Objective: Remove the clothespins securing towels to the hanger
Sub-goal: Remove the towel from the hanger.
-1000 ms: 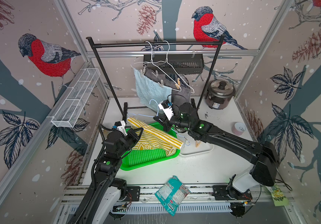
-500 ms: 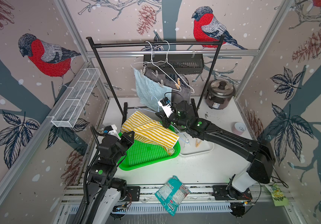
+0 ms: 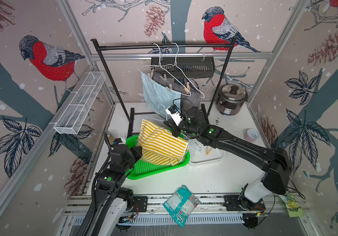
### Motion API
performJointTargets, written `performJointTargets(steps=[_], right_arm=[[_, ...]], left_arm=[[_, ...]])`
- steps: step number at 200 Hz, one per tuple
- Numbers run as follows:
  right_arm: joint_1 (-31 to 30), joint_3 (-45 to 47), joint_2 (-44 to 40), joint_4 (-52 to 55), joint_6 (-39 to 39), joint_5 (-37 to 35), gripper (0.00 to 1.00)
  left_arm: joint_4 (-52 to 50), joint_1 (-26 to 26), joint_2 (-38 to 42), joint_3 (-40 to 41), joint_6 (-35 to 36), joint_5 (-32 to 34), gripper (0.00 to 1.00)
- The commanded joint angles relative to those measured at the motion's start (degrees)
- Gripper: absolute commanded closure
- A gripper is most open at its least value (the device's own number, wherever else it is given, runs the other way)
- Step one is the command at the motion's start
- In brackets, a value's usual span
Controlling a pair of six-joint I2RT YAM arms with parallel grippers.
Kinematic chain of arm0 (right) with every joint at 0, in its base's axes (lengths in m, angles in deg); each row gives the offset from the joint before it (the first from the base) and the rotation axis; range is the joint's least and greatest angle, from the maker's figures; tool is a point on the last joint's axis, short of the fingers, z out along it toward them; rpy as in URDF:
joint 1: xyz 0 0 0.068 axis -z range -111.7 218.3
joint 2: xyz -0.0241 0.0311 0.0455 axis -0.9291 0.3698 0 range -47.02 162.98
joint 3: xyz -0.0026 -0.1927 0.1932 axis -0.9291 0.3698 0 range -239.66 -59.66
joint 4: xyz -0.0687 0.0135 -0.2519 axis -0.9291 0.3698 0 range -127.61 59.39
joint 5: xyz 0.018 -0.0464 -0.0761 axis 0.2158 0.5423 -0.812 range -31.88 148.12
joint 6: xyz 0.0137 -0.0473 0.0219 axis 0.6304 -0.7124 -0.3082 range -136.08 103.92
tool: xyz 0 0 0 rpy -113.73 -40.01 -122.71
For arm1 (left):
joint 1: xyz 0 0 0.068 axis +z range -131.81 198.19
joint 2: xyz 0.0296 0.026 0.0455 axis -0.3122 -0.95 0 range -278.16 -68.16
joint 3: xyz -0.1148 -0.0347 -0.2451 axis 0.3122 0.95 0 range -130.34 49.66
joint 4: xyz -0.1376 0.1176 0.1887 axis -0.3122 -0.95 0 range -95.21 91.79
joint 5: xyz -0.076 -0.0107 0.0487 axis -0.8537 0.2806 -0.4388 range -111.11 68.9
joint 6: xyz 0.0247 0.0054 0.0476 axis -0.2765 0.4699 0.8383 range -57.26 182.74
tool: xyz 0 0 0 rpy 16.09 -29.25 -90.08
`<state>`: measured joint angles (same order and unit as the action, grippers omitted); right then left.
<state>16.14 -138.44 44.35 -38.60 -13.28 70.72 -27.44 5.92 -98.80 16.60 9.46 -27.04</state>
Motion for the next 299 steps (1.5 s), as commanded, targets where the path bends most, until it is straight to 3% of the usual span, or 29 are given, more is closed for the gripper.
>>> performJointTargets(steps=[1, 22, 48, 68, 81, 128, 246, 299], right_arm=[[-0.27, 0.03, -0.54, -3.41, 0.62, 5.46, 0.99], [-0.22, 0.34, -0.94, -3.47, 1.14, 6.72, 0.99], [-0.2, 0.89, -1.3, -4.71, 2.6, 7.2, 0.99], [-0.11, 0.65, -1.11, -4.71, 3.54, 6.78, 0.99], [-0.13, 0.5, -0.93, -4.55, 3.78, 6.82, 0.99], [-0.22, 0.3, -0.76, -4.21, 3.79, 6.82, 0.99], [-1.18, -0.49, 0.16, -4.36, 4.11, 7.52, 1.0], [-1.71, -0.93, 0.48, -4.54, 4.26, 7.86, 1.0]], left_arm=[[2.81, 0.18, -2.15, -3.39, 3.94, -0.99, 0.7], [2.9, 0.14, -5.82, -8.93, 8.71, -3.16, 0.62], [11.1, 0.11, -9.34, -10.31, 13.18, -13.06, 0.56], [22.51, 0.04, -11.43, -5.91, 9.92, -22.84, 0.53], [28.7, -0.21, -12.08, -2.74, 6.54, -25.61, 0.51], [30.78, -0.55, -10.33, 1.03, 3.54, -22.09, 0.42], [35.39, -1.36, -14.61, 2.47, 0.89, -24.31, 0.41], [34.26, -1.92, -15.78, 2.3, 1.47, -22.98, 0.51]])
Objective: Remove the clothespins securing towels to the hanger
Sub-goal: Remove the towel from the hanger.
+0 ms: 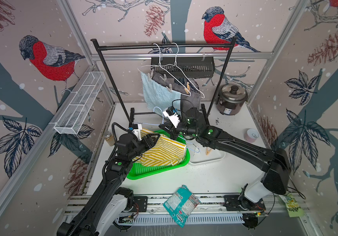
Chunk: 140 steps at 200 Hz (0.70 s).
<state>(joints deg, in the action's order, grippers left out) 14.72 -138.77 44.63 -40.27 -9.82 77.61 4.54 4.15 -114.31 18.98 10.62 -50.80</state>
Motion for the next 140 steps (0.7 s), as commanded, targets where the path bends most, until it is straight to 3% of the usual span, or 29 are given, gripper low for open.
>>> performJointTargets(steps=[1, 123, 140], right_arm=[[-0.29, -0.61, 0.19, -2.88, 0.83, 0.98, 1.0], [-0.17, -0.17, -0.26, -3.55, 1.12, 1.16, 1.0], [0.02, -0.43, -0.3, -2.6, 0.65, 0.23, 1.0]], left_arm=[[2.23, -0.17, -0.3, -0.08, 0.33, 0.78, 0.51], [-2.11, -0.2, 0.71, -0.64, 2.48, 4.07, 1.0], [-5.11, -0.2, 2.11, -1.6, 3.23, 6.75, 1.0]])
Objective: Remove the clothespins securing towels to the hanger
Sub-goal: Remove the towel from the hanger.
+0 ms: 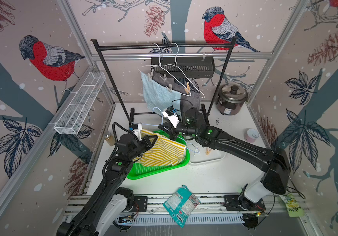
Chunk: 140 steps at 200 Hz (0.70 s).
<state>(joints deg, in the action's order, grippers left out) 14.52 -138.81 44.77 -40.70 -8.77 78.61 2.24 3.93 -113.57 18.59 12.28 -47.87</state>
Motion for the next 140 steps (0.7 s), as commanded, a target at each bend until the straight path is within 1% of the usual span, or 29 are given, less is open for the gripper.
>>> performJointTargets(steps=[1, 30, 62, 89, 113, 140], right_arm=[[0.19, -0.38, -0.4, -2.13, -0.43, -0.83, 1.0], [0.28, -1.32, 0.07, 0.25, -1.73, -3.22, 1.0], [0.3, -2.31, 0.58, 3.56, -3.98, -8.54, 1.0], [0.25, -2.82, 0.93, 5.58, -5.49, -11.93, 1.0], [0.28, -3.02, 1.02, 6.9, -6.14, -13.74, 1.0], [0.26, -2.69, 0.61, 7.58, -6.51, -14.65, 1.0]], left_arm=[[-2.99, 0.02, 1.5, -1.24, 1.63, 4.0, 1.0], [-8.21, -0.02, 5.08, -1.86, 2.58, 8.39, 1.0], [-18.31, 0.02, 9.5, -4.15, 4.59, 14.15, 1.0], [-25.14, -0.01, 11.6, -6.61, 5.47, 16.24, 1.0], [-29.4, -0.03, 13.04, -8.54, 5.41, 18.27, 1.0], [-35.27, 0.02, 14.7, -11.77, 6.01, 22.79, 1.0]])
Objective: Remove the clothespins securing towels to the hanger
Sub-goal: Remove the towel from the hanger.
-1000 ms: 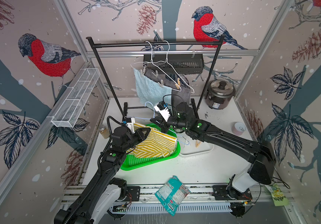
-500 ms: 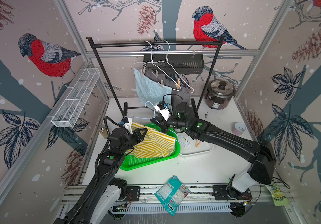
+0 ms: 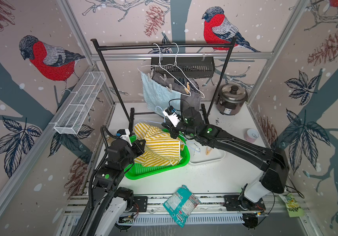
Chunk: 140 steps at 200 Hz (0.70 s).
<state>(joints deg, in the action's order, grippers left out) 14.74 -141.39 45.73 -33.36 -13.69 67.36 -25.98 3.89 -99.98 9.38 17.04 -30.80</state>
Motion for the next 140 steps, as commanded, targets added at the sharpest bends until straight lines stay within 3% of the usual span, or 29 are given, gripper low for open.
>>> performJointTargets(steps=[1, 59, 101, 140], right_arm=[[0.04, -0.06, -0.36, 0.23, -1.6, -3.41, 1.0], [0.08, 1.12, -1.78, -0.03, -1.69, -3.29, 1.0], [0.21, 4.72, -4.83, -4.46, -1.34, 4.59, 1.0], [0.29, 7.27, -8.38, -6.23, -0.83, 7.69, 1.0]], left_arm=[[-7.5, 0.07, 1.17, -2.64, 1.28, 5.9, 1.0], [-13.68, 0.06, 3.32, -5.04, 1.05, 7.34, 1.0], [-9.14, 0.06, 2.85, -0.9, 0.86, -2.02, 1.0], [-8.82, 0.02, 2.81, 1.82, 1.11, -1.65, 1.0]])
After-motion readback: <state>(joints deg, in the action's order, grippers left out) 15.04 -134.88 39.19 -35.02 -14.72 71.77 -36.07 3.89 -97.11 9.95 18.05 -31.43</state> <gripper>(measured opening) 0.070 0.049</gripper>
